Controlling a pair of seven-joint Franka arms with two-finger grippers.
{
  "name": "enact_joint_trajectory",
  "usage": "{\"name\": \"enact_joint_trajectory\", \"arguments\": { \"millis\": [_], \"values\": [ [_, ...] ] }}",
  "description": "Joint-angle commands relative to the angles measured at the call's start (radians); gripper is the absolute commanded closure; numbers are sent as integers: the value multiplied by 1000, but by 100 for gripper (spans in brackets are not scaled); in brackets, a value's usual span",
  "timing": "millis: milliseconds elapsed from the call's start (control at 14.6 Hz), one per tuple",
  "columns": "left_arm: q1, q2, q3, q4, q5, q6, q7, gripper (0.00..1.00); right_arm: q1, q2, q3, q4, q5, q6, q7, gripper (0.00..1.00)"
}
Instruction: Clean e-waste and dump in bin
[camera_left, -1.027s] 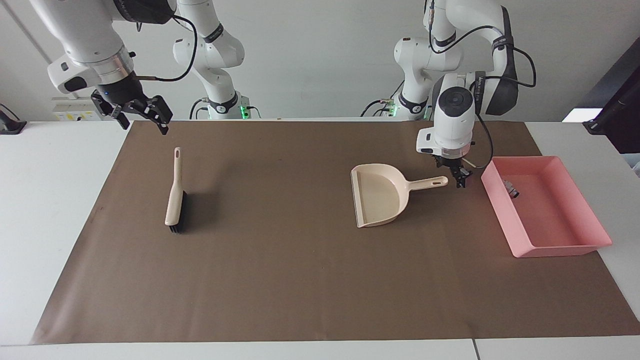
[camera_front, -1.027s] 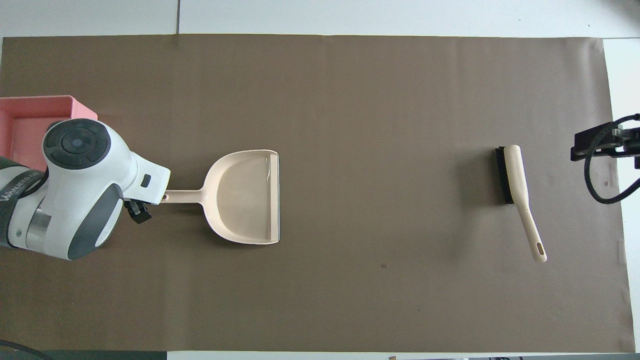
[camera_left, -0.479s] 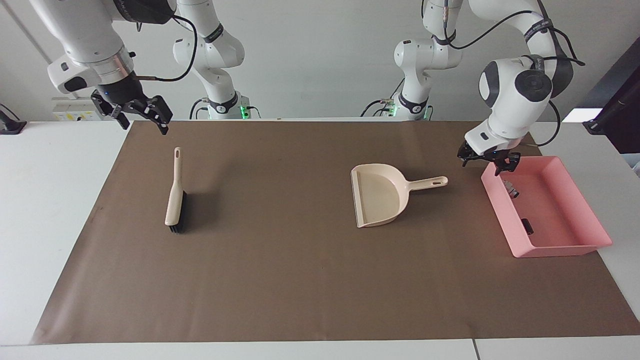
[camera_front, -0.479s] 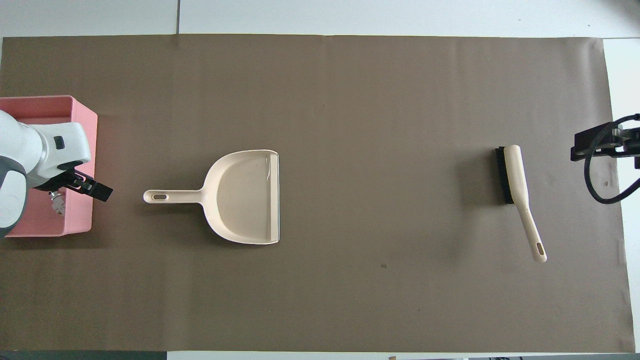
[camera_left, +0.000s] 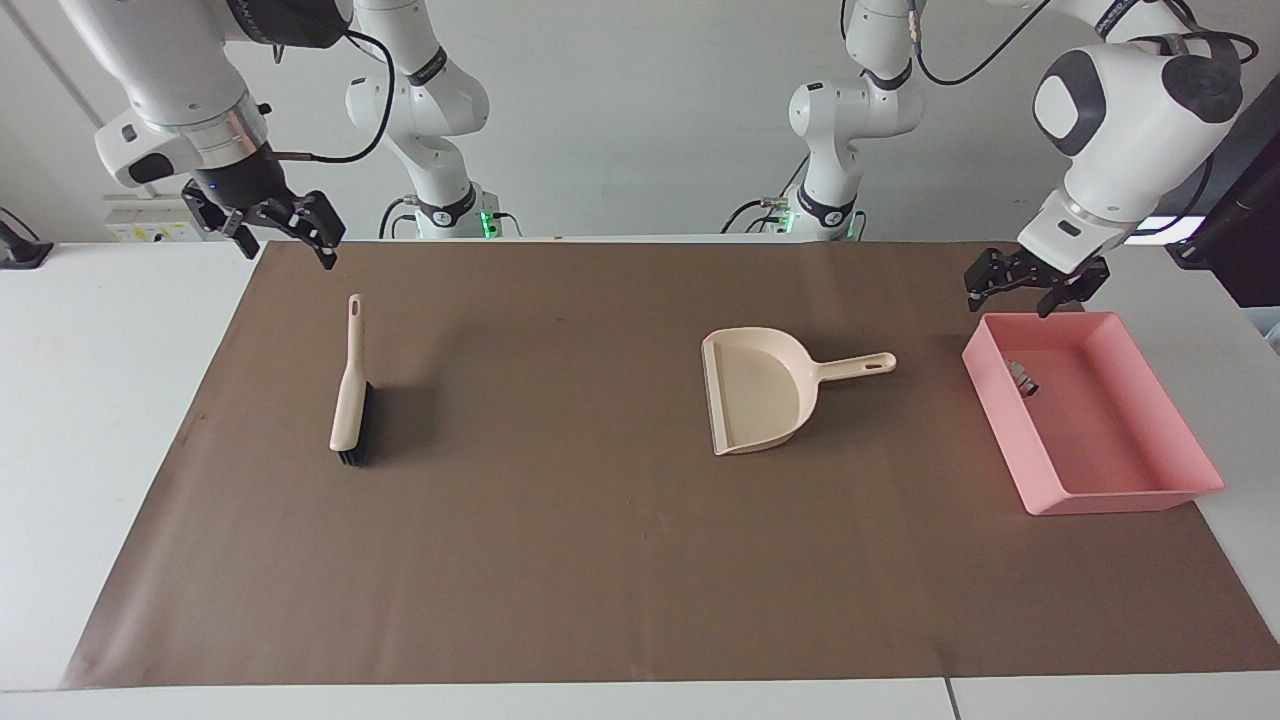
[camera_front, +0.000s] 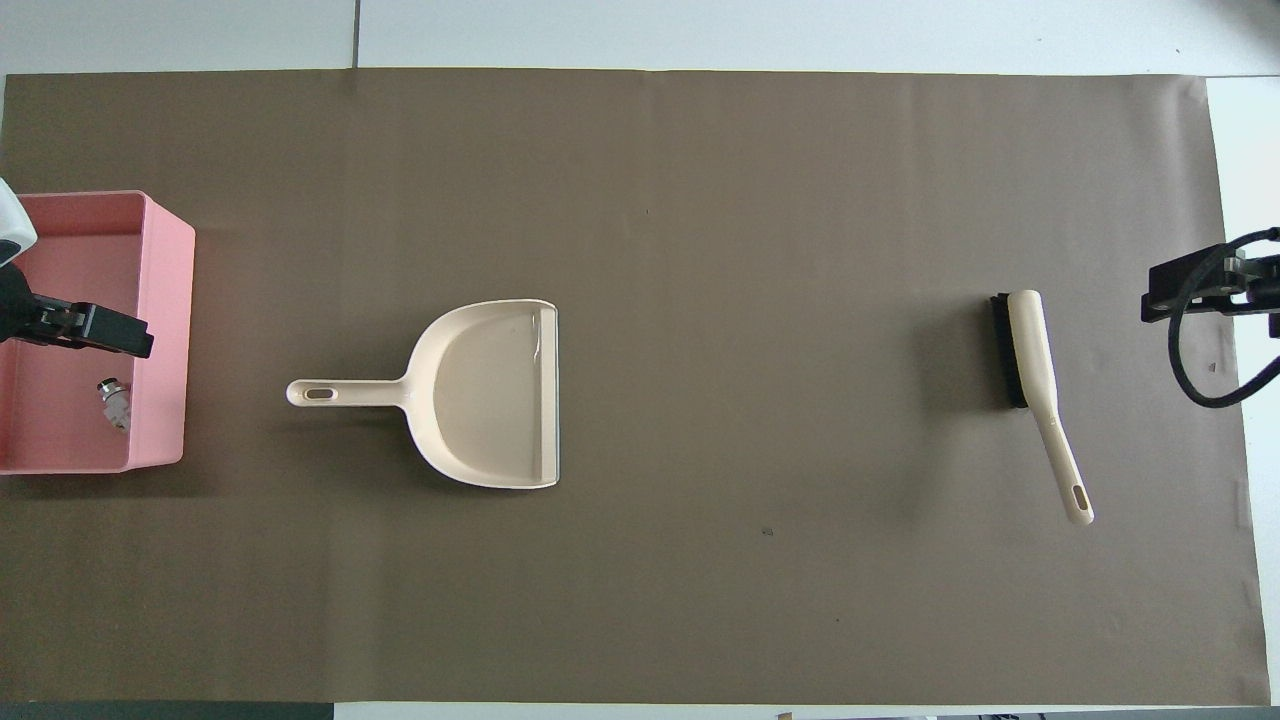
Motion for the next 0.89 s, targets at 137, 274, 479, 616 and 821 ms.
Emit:
{"name": "enact_joint_trajectory", "arguments": {
  "millis": [137,274,479,616,821],
  "values": [
    [-2,25,-8,144,-35,-128,-124,2,-7,-17,3,-18,21,-9,6,0],
    [-3,25,-9,167,-35,-171,-154,2,-7,-17,3,-18,21,-9,6,0],
    [-5,14,-12,153,-31,-196,-175,2,-7,-17,3,-18,21,-9,6,0],
    [-5,-3,-14,138,-30,-205,-181,2,-7,-17,3,-18,21,-9,6,0],
    [-5,-21,-12,109,-18,-190,-183,2,-7,-17,3,-18,21,-9,6,0]
  ]
}}
